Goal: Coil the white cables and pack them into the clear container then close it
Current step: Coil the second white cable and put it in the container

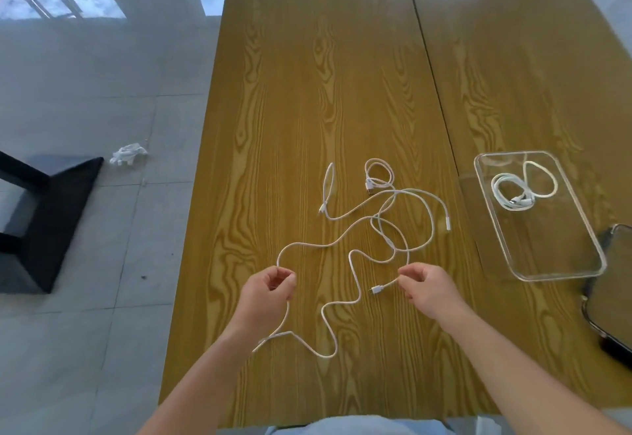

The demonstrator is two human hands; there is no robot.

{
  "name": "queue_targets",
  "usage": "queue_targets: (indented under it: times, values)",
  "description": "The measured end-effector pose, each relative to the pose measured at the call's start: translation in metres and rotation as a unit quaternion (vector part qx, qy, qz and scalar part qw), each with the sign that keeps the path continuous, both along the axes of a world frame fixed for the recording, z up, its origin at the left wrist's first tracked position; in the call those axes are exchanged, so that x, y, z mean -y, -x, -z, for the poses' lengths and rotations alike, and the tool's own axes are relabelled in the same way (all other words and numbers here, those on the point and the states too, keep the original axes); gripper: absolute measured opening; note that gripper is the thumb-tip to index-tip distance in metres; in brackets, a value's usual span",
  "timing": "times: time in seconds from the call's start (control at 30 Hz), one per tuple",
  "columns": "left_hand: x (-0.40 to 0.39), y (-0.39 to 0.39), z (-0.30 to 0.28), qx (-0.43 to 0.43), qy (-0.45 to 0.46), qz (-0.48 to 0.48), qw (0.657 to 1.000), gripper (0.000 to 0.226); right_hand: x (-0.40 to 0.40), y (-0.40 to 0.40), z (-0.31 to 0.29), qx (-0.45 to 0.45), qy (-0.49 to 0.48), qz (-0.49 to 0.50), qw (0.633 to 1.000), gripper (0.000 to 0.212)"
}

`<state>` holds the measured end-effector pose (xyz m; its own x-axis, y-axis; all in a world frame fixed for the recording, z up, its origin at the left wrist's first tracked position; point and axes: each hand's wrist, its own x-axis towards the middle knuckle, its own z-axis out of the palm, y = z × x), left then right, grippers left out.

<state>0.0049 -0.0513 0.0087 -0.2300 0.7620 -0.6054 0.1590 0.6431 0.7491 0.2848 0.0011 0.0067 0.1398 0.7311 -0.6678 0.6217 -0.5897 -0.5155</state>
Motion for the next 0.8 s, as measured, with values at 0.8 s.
queue_targets:
  times: [0.8]
  values:
    - [-0.055, 0.006, 0.021, -0.171, 0.003, 0.070, 0.983, 0.013, -0.018, -0.001, 0.045, 0.093, 0.038, 0.130, 0.986, 0.011]
